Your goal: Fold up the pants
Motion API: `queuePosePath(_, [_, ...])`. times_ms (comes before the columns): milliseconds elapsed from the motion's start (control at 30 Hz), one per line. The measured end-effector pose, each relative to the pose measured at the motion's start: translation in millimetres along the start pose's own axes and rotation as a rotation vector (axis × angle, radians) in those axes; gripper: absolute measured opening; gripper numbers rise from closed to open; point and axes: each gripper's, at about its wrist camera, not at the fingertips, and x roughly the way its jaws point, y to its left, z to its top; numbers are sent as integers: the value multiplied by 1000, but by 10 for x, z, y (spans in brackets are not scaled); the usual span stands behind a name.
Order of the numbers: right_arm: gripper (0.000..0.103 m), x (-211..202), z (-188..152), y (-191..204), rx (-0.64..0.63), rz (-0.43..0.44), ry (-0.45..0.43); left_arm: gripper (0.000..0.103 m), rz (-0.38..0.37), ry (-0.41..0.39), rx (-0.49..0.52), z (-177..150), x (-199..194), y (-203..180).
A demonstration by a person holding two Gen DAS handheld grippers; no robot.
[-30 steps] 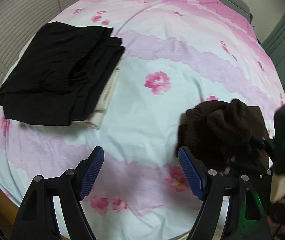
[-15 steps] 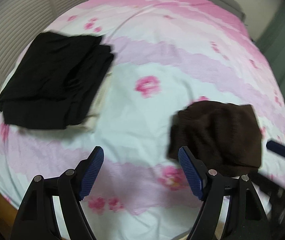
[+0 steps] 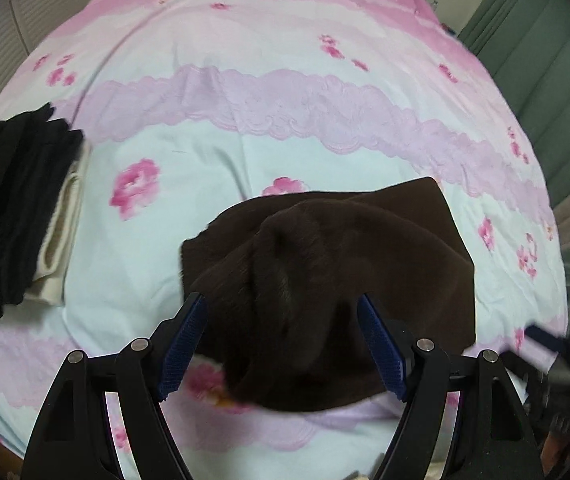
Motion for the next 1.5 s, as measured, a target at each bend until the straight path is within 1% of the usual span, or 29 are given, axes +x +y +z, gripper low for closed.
queuePosePath(33, [74,33,-36,-68,10,2,13,77,15,11,-3,41,65,-27])
queuePosePath(133, [74,137,-154,-217,27,17,53,77,65,81,-50,145,310,-68])
queuePosePath(200, [74,216,-212,-280,29,23,82,77,81,96,-65,152,388,-82])
queuePosePath(233, [74,270,-231,-300,28,30,97,74,88,96,-70,149,401,-86])
queuePosePath(267, [74,292,-247,-304,26,34,107,67,88,94,-81,144,406,-83])
queuePosePath(300, [74,321,-258,-304,24,40,119,61,69,91,-92,132,394,-78])
queuePosePath(333, [74,338,-260,-302,19,48,124,50,54,90,-98,123,377,-77])
queuePosePath(367, [74,348,-262,-308,13,55,126,44,55,81,-104,109,338,-71])
queuePosePath(433, [74,367,-250,-294,-5,67,125,35,48,48,-114,77,220,-60])
queuePosePath(533, [74,378,-215,-256,-26,79,124,33,-6,-10,-144,-25,-87,6])
queuePosePath(600, [74,382,-196,-233,-39,93,123,33,-16,-34,-149,-90,-219,41])
queuePosePath(667, [74,384,-172,-201,-57,106,121,33,-11,-30,-173,-194,-258,127])
queuePosePath(733, [74,392,-163,-168,-71,113,121,33,9,-5,-191,-292,-192,214])
queuePosePath(800, [74,404,-144,-132,-88,122,120,34,20,27,-220,-405,-91,305])
queuePosePath(833, [74,412,-134,-109,-99,126,120,36,20,37,-233,-452,-47,349])
queuePosePath(867, [74,416,-126,-91,-106,127,119,43,18,54,-260,-516,15,415])
queuePosePath(900, [74,422,-116,-69,-115,126,117,48,17,63,-281,-565,46,459])
queuePosePath(933, [74,428,-105,-51,-123,127,117,59,11,67,-310,-614,85,523])
queuePosePath(967, [74,440,-94,-31,-131,124,119,67,5,68,-328,-651,116,573])
queuePosePath(1033, [74,456,-75,6,-139,123,125,72,-15,84,-355,-708,187,646])
queuePosePath(1100, [74,458,-63,40,-146,125,128,73,-49,99,-380,-769,257,706])
queuePosePath(1200, [74,457,-68,91,-161,118,130,78,-98,116,-419,-834,334,784])
queuePosePath(1300, [74,459,-71,115,-166,113,136,83,-150,102,-430,-889,397,845])
queuePosePath(1400, [74,470,-73,129,-167,102,143,83,-221,113,-470,-931,524,924])
queuePosePath(1500, [74,498,-69,144,-161,92,157,83,-276,125,-519,-972,652,990])
